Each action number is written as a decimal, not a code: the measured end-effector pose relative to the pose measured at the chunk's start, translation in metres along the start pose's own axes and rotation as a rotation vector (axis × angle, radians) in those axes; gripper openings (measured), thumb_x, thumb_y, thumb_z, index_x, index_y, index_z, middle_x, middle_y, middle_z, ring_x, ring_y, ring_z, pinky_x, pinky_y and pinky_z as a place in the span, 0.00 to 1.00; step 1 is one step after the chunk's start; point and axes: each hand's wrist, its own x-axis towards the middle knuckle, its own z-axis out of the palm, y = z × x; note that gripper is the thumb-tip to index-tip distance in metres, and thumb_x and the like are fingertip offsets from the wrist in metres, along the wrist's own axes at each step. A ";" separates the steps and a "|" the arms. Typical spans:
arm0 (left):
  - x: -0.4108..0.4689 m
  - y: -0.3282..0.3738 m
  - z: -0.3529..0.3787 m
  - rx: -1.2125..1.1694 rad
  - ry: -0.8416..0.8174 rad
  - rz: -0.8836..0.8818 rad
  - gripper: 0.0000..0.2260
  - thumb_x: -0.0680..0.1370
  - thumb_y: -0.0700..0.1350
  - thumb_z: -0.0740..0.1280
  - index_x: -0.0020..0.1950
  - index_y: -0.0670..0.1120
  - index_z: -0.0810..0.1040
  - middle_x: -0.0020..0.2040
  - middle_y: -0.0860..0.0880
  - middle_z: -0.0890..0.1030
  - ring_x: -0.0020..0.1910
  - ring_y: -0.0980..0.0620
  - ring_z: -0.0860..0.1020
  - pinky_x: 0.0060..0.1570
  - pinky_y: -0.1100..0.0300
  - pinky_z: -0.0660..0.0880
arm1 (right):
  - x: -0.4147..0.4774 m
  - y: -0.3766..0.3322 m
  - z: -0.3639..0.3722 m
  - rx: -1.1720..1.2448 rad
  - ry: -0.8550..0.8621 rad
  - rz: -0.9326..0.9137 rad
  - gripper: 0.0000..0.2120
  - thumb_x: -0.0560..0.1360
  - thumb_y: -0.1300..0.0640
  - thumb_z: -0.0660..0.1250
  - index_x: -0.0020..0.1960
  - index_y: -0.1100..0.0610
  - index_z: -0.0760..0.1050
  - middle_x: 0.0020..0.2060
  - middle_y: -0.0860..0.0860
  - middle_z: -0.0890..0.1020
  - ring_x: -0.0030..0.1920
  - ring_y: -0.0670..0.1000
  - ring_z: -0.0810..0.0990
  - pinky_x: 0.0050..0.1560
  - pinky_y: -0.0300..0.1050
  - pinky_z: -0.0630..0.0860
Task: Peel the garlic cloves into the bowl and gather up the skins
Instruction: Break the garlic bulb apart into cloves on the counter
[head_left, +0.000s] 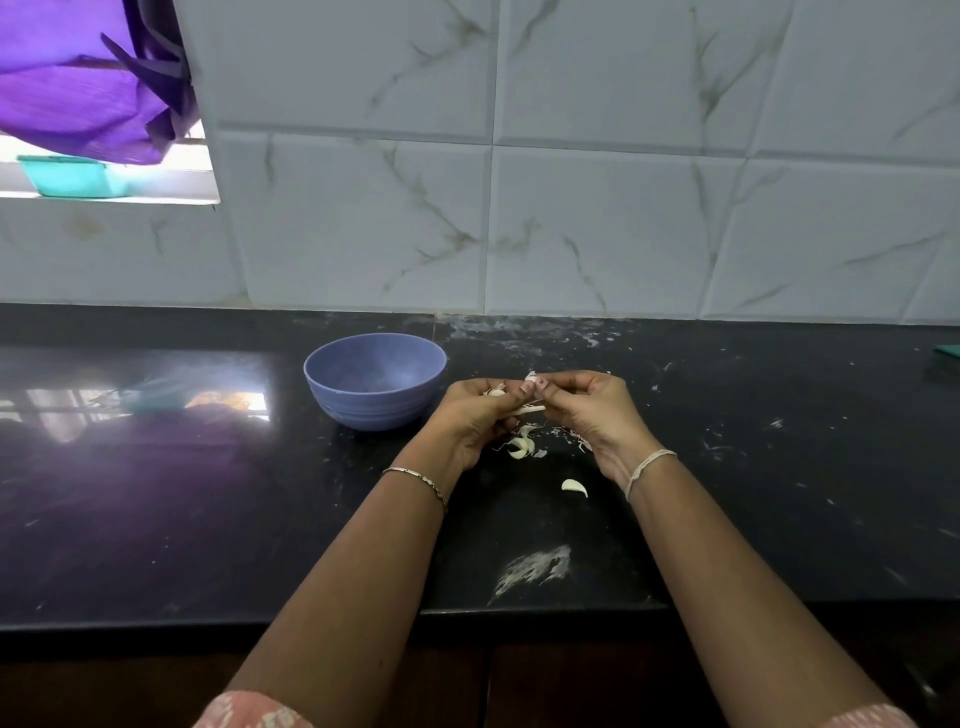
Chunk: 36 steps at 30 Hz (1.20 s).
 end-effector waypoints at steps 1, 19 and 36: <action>0.000 0.000 0.000 -0.003 0.003 0.006 0.03 0.74 0.39 0.73 0.43 0.41 0.80 0.33 0.47 0.79 0.26 0.57 0.72 0.28 0.68 0.73 | 0.001 0.000 -0.001 0.020 0.002 0.013 0.02 0.74 0.64 0.72 0.46 0.62 0.82 0.41 0.55 0.84 0.41 0.48 0.82 0.42 0.35 0.80; 0.007 -0.003 0.001 0.058 0.082 -0.021 0.08 0.71 0.40 0.76 0.47 0.38 0.83 0.32 0.48 0.81 0.26 0.57 0.75 0.29 0.67 0.75 | 0.009 0.008 0.002 -0.102 0.088 -0.018 0.06 0.77 0.63 0.69 0.47 0.66 0.81 0.35 0.54 0.82 0.32 0.45 0.80 0.33 0.33 0.77; 0.006 0.008 0.003 -0.170 0.098 0.029 0.11 0.76 0.32 0.53 0.48 0.40 0.74 0.48 0.42 0.76 0.41 0.50 0.73 0.41 0.57 0.69 | 0.003 0.007 -0.004 -0.741 0.081 -0.312 0.08 0.80 0.55 0.63 0.48 0.50 0.82 0.32 0.45 0.78 0.31 0.44 0.74 0.34 0.42 0.71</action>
